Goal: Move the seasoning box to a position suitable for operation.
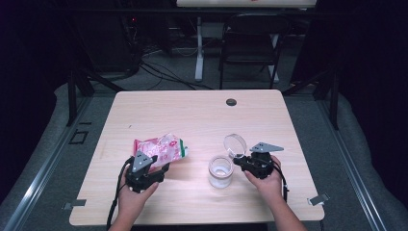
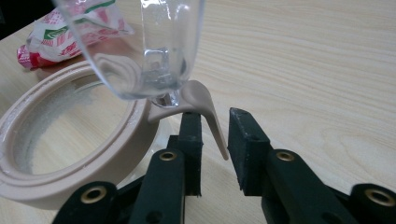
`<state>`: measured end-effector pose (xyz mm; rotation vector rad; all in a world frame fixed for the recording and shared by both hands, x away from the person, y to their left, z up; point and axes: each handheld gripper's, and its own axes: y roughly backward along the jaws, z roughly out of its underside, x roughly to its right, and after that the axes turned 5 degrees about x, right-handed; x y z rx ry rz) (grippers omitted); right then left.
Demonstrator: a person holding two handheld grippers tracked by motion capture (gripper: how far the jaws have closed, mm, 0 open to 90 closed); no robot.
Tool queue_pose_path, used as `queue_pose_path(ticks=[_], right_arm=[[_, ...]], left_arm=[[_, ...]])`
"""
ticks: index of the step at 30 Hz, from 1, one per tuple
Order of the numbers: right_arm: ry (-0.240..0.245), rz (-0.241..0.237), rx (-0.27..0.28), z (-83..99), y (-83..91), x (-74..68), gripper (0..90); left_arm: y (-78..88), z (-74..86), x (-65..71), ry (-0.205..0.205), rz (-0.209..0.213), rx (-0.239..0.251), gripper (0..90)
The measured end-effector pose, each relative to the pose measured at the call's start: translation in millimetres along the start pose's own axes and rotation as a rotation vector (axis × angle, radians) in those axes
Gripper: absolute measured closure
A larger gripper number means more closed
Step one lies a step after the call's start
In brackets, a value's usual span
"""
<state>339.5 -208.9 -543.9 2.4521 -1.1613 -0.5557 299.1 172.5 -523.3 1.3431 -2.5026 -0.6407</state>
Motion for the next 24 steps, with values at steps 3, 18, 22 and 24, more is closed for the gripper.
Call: queue_pose_path(ticks=[3,18,22,24], right_arm=[[0.001,0.007,0.002,1.7,3.6,0.1,71.1],[0.011,0.048,0.027,15.8,29.4,-0.4,66.0],[0.012,0.056,0.037,19.2,35.5,0.1,65.3],[0.007,0.056,0.046,20.5,37.6,-0.3,65.0]], left_arm=[[-4.9,-1.5,4.8,-0.035,-0.001,-0.009,45.0],[-36.6,-8.8,20.2,-0.128,0.002,-0.064,44.2],[-43.5,-9.4,23.0,-0.160,-0.023,-0.074,43.5],[-47.8,-8.4,24.5,-0.185,-0.043,-0.080,43.5]])
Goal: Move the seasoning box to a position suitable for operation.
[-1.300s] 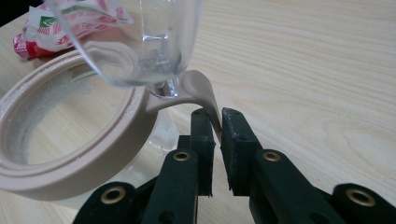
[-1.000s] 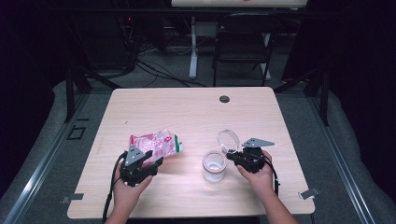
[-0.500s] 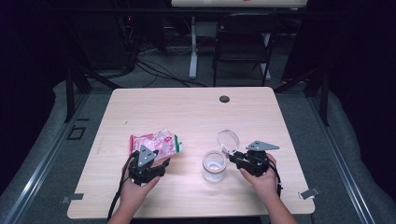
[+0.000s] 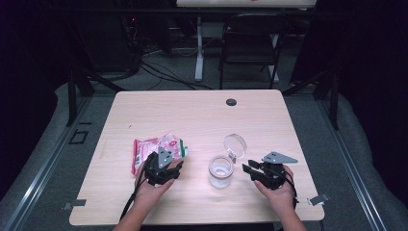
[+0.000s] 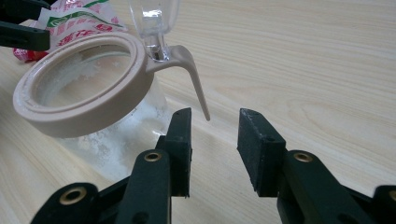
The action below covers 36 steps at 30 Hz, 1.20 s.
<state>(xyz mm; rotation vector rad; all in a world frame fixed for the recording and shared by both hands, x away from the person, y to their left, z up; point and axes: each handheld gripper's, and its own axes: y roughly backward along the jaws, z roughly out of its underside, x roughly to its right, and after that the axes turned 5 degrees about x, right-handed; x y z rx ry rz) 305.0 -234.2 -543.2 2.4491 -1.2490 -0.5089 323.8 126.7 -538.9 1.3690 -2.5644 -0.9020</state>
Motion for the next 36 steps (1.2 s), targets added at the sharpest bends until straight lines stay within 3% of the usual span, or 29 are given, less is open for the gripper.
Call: queue_pose_path(ticks=[7,11,13,23,31,36], right_arm=[[0.014,0.013,0.007,3.0,7.2,0.5,64.3],[0.017,0.014,0.013,4.4,9.6,0.0,63.8],[0.017,0.017,0.014,4.6,10.0,-0.6,63.6],[0.023,0.012,0.012,5.1,9.1,-1.8,62.9],[0.025,0.011,0.013,5.3,9.3,-2.0,62.6],[0.025,0.011,0.012,5.4,9.1,-2.1,62.5]], left_arm=[[-9.3,1.2,0.2,-0.010,-0.036,-0.012,43.6],[-15.2,3.0,1.7,-0.062,-0.107,-0.027,43.6],[-17.3,3.7,1.8,-0.065,-0.120,-0.029,43.6],[-23.1,4.7,1.6,-0.096,-0.140,-0.013,54.1],[-25.0,4.2,1.9,-0.093,-0.129,-0.017,65.3],[-23.8,3.9,-2.2,-0.068,-0.113,-0.009,71.0]])
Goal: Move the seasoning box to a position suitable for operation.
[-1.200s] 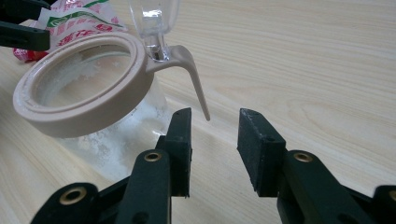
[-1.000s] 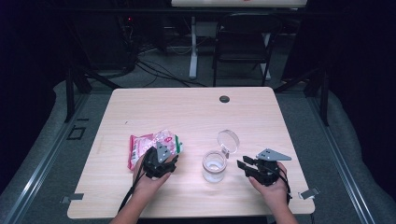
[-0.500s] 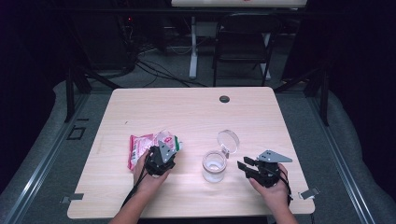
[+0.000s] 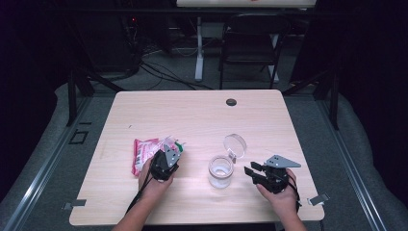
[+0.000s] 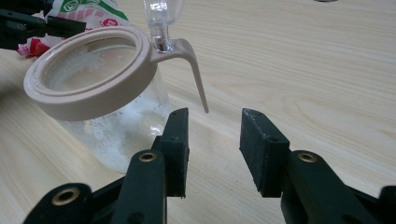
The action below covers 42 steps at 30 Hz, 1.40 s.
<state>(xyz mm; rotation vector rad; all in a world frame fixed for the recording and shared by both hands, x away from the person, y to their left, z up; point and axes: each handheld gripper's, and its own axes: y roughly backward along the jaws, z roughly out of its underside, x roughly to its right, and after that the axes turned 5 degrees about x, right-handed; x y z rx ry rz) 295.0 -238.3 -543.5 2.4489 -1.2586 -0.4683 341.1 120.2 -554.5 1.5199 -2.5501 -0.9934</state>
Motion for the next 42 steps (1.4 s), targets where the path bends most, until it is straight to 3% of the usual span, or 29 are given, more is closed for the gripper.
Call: queue_pose_path(ticks=[11,13,19,28,42], right_arm=[[-0.006,0.001,0.004,0.3,0.9,1.2,62.5],[-0.003,0.003,0.002,0.2,1.0,1.1,62.4],[-0.001,0.002,0.000,0.2,0.8,1.2,62.3],[-0.004,0.003,0.003,0.2,1.0,1.2,62.1],[-0.004,-0.001,0.006,-0.4,0.3,1.1,61.7]], left_arm=[[3.8,0.8,-16.8,0.110,0.059,0.015,82.9],[5.2,2.1,-23.0,0.147,0.079,0.021,85.5],[7.5,3.5,-31.4,0.211,0.100,0.037,87.8],[10.1,4.2,-36.3,0.233,0.117,0.039,89.5],[22.2,5.0,-51.3,0.312,0.118,0.077,89.6]])
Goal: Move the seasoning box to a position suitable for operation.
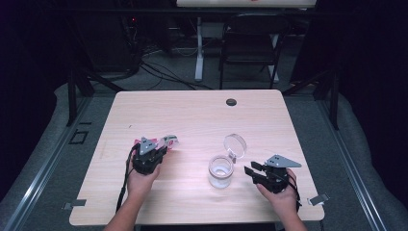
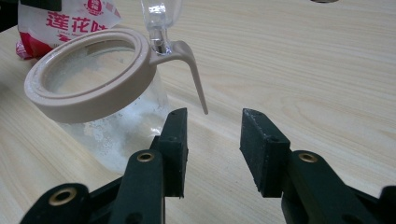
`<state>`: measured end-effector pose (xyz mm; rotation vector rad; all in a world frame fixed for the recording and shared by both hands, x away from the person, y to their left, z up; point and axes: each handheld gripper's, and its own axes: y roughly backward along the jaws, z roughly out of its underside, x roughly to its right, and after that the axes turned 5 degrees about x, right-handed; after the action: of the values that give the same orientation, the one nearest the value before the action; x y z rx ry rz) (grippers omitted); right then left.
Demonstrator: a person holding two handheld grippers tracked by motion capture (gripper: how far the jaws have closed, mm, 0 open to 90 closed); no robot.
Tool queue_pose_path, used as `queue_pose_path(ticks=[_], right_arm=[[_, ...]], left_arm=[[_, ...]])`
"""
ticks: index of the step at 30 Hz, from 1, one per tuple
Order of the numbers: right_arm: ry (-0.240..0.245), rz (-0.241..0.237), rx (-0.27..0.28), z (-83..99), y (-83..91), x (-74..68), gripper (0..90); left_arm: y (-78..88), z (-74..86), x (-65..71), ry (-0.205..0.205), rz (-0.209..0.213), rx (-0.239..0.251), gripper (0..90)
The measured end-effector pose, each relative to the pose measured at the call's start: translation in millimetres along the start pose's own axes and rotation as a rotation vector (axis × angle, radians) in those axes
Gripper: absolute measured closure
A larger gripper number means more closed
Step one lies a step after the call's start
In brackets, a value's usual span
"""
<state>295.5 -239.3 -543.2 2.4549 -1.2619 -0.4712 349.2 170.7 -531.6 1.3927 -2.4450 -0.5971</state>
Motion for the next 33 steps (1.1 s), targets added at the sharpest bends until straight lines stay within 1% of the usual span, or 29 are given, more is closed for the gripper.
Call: queue_pose_path(ticks=[2,3,5,7,8,10,11,14,15,19,22,23,24,27,28,29,33], right_arm=[[-0.001,-0.001,0.000,0.0,-0.6,-0.2,61.7],[-0.001,-0.001,-0.001,0.0,-0.8,-0.3,61.7],[0.000,0.000,-0.001,0.0,-1.1,-0.6,61.6],[0.001,-0.002,-0.001,-0.3,-1.3,-0.6,61.6],[0.000,-0.003,0.002,-0.4,-1.5,-0.6,61.6],[0.001,-0.007,0.000,-0.8,-1.8,-0.4,61.6],[0.000,-0.009,0.001,-0.9,-2.1,-0.4,61.5],[0.000,-0.010,0.000,-1.3,-2.8,-0.7,61.2],[0.000,-0.013,0.000,-1.3,-3.1,-0.8,61.1],[-0.004,-0.013,0.002,-1.5,-2.9,-0.9,60.3],[-0.008,-0.016,0.003,-1.5,-2.4,-0.6,60.1],[-0.010,-0.016,0.004,-1.5,-2.3,-0.5,60.0],[-0.012,-0.016,0.005,-1.5,-2.2,-0.4,60.0],[-0.012,-0.016,0.004,-1.4,-2.5,-0.2,60.0],[-0.012,-0.016,0.004,-1.4,-2.5,-0.1,60.0],[-0.012,-0.016,0.004,-1.4,-2.5,-0.2,60.0],[-0.012,-0.016,0.006,-1.5,-2.4,-0.1,60.1]], left_arm=[[3.9,-1.7,-3.0,0.017,-0.009,0.008,89.6],[5.2,-2.3,-4.7,0.024,-0.006,0.007,89.6],[7.6,-2.9,-9.2,0.053,0.004,0.014,89.6],[11.2,-3.5,-13.4,0.072,0.009,0.019,89.6],[13.6,-3.9,-15.6,0.075,0.016,0.019,89.6],[17.3,-3.9,-19.9,0.084,0.018,0.038,89.6],[18.9,-3.8,-21.3,0.099,0.017,0.047,89.7],[23.2,-4.1,-25.4,0.108,0.016,0.055,89.7],[24.4,-4.4,-26.2,0.109,0.018,0.050,89.7],[25.4,-4.9,-26.5,0.116,0.017,0.051,89.9],[26.4,-5.5,-27.7,0.134,0.017,0.049,89.9],[26.3,-5.3,-28.1,0.144,0.020,0.056,89.9],[26.7,-5.4,-28.9,0.145,0.021,0.057,89.9],[27.5,-5.1,-31.1,0.162,0.037,0.065,89.9],[28.4,-5.1,-32.2,0.172,0.046,0.061,89.8],[29.0,-5.0,-33.3,0.175,0.056,0.063,89.8],[29.7,-4.6,-36.5,0.180,0.073,0.069,89.7]])
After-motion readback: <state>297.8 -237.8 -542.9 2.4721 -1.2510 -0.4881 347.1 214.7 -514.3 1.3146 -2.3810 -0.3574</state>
